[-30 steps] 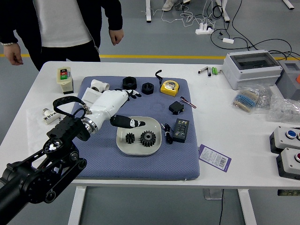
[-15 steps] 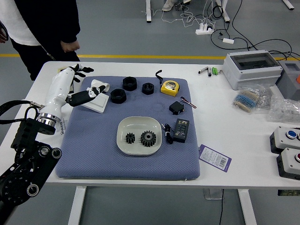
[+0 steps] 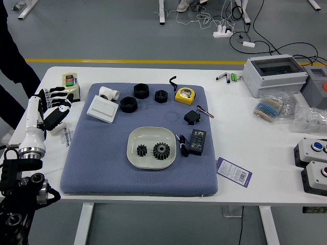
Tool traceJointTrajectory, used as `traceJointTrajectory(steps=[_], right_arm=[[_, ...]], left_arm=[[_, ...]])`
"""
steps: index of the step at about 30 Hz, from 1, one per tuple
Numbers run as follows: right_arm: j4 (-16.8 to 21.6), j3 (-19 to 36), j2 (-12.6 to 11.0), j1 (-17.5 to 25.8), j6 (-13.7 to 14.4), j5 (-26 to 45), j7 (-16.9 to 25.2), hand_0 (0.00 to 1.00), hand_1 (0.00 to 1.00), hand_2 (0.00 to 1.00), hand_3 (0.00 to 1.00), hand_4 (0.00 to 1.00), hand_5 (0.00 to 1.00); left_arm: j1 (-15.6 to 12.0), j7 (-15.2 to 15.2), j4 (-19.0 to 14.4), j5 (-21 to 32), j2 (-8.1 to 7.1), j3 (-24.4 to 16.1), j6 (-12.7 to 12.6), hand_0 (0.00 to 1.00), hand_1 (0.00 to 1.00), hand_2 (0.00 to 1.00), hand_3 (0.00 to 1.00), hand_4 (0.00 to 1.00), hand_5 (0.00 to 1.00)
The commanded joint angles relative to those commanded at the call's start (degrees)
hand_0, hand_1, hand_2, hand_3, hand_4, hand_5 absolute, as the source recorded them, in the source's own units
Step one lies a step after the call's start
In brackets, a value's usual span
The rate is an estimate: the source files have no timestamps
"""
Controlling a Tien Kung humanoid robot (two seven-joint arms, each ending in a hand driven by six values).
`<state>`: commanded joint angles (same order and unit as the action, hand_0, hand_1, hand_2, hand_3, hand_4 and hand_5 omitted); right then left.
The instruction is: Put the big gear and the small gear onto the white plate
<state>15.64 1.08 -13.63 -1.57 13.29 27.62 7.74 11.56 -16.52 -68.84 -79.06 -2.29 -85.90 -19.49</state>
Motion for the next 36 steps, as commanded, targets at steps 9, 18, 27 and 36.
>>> traceJointTrajectory(steps=[9, 18, 27, 36], right_arm=[[0.0, -0.3, 0.0, 0.5, 0.0, -0.2, 0.0, 0.604, 0.625, 0.724, 0.539, 0.730, 0.702], [0.0, -0.4, 0.1, 0.8, 0.0, -0.3, -0.1, 0.606, 0.625, 0.724, 0.539, 0.729, 0.701], [0.0, -0.1, 0.1, 0.6, -0.1, -0.3, -0.1, 0.606, 0.625, 0.724, 0.539, 0.728, 0.701], [0.0, 0.2, 0.0, 0.4, -0.1, -0.4, -0.1, 0.605, 0.625, 0.724, 0.539, 0.728, 0.701]], left_arm=[[-3.1, -2.5, -0.7, 11.1, -0.51, -0.7, 4.1, 0.701, 0.679, 0.771, 0.614, 0.762, 0.428], [-4.8, 0.2, -1.8, 21.1, -1.01, -0.3, 13.0, 0.713, 0.686, 0.788, 0.666, 0.817, 0.573], [-4.7, 4.8, -2.5, 23.8, -1.20, -0.7, 20.9, 0.757, 0.702, 0.805, 0.763, 0.863, 0.803], [-4.5, 7.8, -2.5, 21.4, -1.16, -0.9, 22.8, 0.763, 0.703, 0.808, 0.769, 0.865, 0.815]])
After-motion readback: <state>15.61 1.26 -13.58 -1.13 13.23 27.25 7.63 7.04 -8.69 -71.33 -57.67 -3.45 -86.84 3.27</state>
